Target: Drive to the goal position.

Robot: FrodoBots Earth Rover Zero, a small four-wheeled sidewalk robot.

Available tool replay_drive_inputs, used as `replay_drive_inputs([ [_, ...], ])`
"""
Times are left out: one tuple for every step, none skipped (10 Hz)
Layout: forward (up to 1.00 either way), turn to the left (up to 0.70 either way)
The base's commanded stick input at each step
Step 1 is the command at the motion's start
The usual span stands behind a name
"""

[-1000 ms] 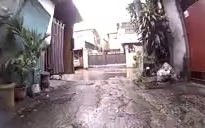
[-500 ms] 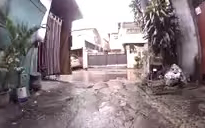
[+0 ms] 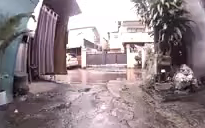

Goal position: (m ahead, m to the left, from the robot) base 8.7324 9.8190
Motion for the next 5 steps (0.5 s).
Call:
replay_drive_inputs([
  [0.70, 0.00],
  [0.70, 0.00],
  [0.70, 0.00],
  [0.70, 0.06],
  [0.70, 0.20],
])
